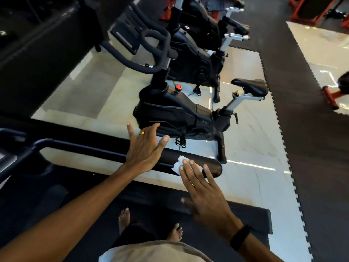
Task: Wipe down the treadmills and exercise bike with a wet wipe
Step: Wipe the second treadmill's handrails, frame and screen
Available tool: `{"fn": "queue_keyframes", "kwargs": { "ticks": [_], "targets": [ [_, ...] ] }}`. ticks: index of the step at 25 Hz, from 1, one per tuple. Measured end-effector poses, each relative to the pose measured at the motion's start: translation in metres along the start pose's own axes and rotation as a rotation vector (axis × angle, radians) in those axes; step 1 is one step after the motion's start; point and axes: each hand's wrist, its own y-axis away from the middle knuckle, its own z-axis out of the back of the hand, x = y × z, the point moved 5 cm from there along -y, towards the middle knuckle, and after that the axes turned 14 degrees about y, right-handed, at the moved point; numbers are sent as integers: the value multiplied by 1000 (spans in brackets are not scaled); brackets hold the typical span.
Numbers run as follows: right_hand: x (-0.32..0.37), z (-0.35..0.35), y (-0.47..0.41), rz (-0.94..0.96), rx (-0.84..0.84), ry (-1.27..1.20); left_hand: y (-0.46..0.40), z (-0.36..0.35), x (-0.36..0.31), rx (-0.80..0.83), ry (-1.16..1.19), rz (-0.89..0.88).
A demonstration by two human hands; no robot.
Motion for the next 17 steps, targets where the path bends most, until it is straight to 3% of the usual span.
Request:
{"fn": "queue_keyframes", "kwargs": {
  "ticks": [3,9,17],
  "targets": [
    [14,16,-40,207,-8,70,15,26,8,-231,166,47],
    [73,30,-130,473,-89,209,63,87,70,-528,88,202],
    [175,52,-258,698,-175,292,130,136,130,-783,50,400]
  ]
}}
